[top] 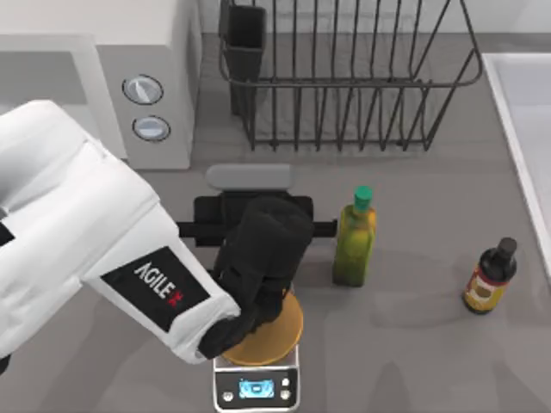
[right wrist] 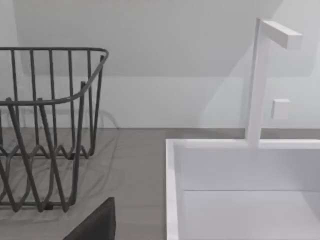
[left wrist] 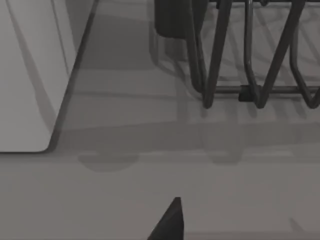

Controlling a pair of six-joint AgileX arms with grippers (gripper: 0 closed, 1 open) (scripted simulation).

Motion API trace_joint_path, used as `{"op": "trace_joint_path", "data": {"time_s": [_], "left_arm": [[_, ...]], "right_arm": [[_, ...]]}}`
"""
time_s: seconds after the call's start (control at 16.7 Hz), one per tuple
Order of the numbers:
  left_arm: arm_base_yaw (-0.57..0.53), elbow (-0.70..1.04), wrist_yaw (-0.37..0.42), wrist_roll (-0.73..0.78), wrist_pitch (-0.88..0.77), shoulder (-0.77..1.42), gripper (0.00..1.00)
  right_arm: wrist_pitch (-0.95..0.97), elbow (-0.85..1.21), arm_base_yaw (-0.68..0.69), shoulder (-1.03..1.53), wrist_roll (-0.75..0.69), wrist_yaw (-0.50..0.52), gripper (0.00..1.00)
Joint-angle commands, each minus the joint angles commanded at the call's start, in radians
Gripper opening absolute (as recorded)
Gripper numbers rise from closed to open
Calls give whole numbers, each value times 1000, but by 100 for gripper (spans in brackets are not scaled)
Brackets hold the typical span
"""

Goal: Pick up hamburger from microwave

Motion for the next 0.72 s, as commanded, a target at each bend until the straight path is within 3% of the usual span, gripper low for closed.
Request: {"op": "trace_joint_path", "data": {"time_s": [0.54, 0.72], "left_arm": [[0, 0, 0, 0, 0, 0, 98], [0, 0, 0, 0, 0, 0, 100]], "right_arm": [[0, 0, 0, 0, 0, 0, 100], [0, 0, 0, 0, 0, 0, 100]]}}
